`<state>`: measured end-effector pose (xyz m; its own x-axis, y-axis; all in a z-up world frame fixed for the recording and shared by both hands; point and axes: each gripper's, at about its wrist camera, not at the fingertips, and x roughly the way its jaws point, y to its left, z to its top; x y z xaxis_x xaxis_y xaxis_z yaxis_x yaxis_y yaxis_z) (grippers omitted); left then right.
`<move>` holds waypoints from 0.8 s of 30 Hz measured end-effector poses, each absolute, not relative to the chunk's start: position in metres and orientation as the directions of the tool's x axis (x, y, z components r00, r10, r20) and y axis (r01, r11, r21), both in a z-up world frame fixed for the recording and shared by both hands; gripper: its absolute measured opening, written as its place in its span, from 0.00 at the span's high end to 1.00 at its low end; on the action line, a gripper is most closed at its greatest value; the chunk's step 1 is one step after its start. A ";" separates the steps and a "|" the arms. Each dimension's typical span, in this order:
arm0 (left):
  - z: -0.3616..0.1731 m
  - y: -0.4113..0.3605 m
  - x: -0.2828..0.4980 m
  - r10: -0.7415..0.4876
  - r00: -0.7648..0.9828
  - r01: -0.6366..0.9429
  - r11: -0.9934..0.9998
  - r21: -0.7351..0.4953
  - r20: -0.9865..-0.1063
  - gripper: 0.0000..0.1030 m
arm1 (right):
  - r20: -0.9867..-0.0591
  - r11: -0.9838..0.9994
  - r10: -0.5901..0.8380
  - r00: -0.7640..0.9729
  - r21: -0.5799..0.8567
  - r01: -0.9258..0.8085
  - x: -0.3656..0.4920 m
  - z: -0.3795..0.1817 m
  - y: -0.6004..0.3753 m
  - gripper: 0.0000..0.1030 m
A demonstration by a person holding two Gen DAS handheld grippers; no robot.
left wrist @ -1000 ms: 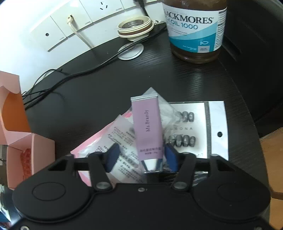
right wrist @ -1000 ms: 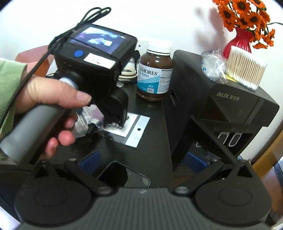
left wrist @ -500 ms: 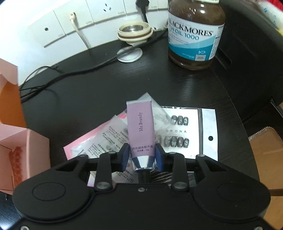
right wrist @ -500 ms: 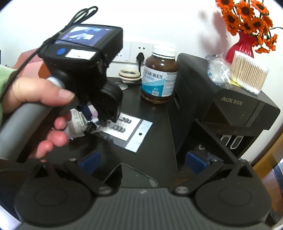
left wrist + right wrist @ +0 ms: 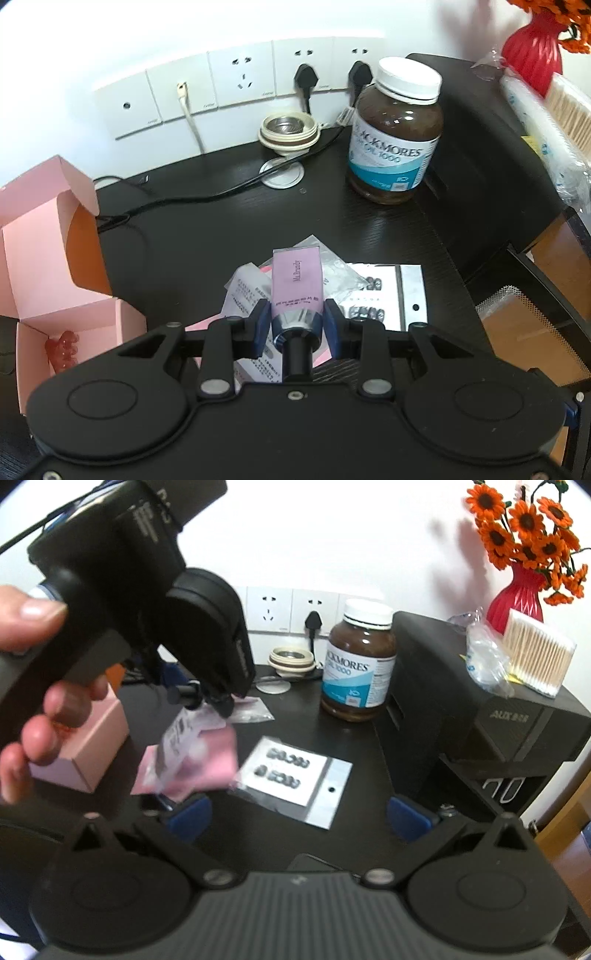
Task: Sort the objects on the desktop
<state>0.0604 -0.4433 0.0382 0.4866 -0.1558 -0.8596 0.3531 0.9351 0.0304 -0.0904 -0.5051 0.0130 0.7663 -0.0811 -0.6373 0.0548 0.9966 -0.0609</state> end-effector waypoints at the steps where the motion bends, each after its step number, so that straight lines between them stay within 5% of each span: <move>1: 0.035 -0.440 0.062 -0.152 0.481 0.350 0.936 0.030 -0.863 0.70 | -0.636 0.997 -0.081 0.768 -0.058 0.057 -0.090 0.014 -0.502 0.01; 10: 0.034 -0.388 0.063 -0.293 0.394 0.405 0.906 -0.122 -0.871 0.70 | -0.636 0.997 -0.079 0.768 -0.060 0.053 -0.091 0.014 -0.478 0.01; 17: 0.038 -0.365 0.068 -0.339 0.364 0.404 0.897 -0.181 -0.867 0.70 | -0.595 0.997 0.070 0.801 0.075 -0.031 -0.079 0.000 -0.452 0.01; 24: 0.037 -0.352 0.068 -0.342 0.333 0.399 0.895 -0.197 -0.879 0.70 | -0.559 0.973 0.215 0.801 0.189 -0.129 -0.060 -0.013 -0.429 0.12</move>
<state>0.0676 -0.3523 0.0372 0.3333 -0.3421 -0.8786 0.3992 0.8954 -0.1972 -0.0602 -0.4293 -0.0125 0.8006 0.2147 -0.5594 -0.1293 0.9735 0.1887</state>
